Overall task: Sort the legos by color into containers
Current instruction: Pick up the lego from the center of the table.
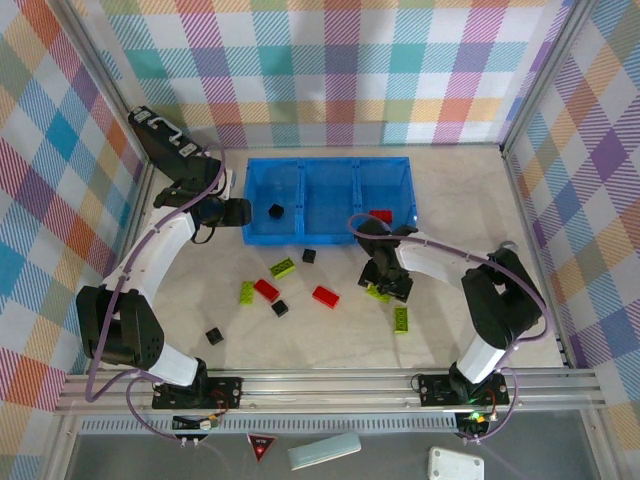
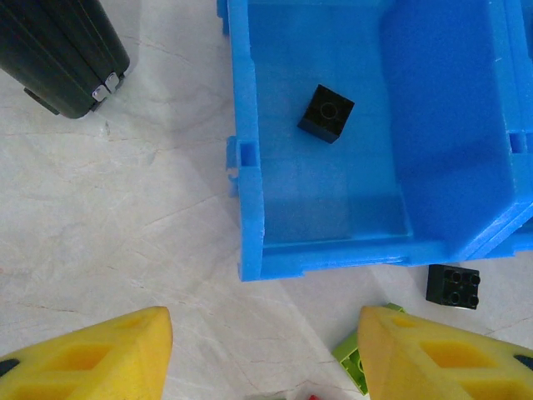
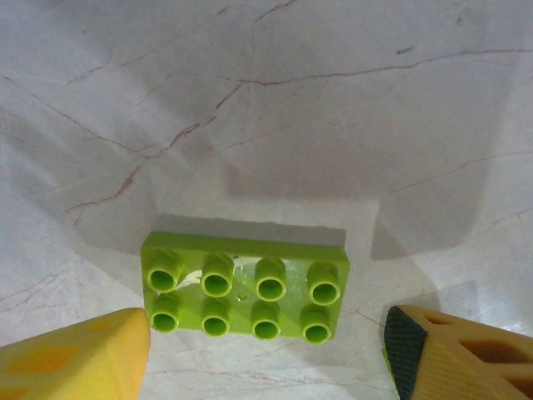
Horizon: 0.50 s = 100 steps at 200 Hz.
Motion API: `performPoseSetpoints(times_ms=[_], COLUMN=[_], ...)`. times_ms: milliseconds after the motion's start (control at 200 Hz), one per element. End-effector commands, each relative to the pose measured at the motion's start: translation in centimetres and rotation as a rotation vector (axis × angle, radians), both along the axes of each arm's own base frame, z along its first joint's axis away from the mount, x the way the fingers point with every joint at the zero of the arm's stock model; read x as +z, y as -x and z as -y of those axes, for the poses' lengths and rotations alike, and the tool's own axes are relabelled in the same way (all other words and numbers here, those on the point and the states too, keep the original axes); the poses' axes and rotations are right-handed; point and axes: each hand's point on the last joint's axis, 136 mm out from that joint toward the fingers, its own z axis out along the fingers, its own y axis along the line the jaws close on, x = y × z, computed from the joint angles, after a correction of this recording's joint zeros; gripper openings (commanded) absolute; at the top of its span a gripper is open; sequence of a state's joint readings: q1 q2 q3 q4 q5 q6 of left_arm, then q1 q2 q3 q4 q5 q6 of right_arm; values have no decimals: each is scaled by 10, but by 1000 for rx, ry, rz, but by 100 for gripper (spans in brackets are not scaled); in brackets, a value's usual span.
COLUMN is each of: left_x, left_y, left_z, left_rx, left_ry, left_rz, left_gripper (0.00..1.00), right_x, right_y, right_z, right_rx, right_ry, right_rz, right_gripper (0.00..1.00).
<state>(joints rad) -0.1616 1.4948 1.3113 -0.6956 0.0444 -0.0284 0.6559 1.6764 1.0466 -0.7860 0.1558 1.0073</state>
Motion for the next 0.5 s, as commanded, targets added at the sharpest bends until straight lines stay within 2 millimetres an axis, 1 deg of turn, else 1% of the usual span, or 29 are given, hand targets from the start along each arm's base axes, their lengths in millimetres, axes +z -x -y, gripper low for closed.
performPoseSetpoints(times_ms=[0,145,495], left_x=[6,7,8], left_y=[-2,-1,0], left_z=[0,0,-2], left_rx=[-20,-23,-21], left_ry=[9,7,-1], left_rz=[25,28,28], left_gripper=[61,61,61], right_x=[-6,-7,-12], right_y=[1,0,0], right_z=[-4,-10,-10], right_rx=[-4,14,18], right_ry=[-1,-10,1], right_rz=[-11,-15,-29], right_gripper=[76,76,75])
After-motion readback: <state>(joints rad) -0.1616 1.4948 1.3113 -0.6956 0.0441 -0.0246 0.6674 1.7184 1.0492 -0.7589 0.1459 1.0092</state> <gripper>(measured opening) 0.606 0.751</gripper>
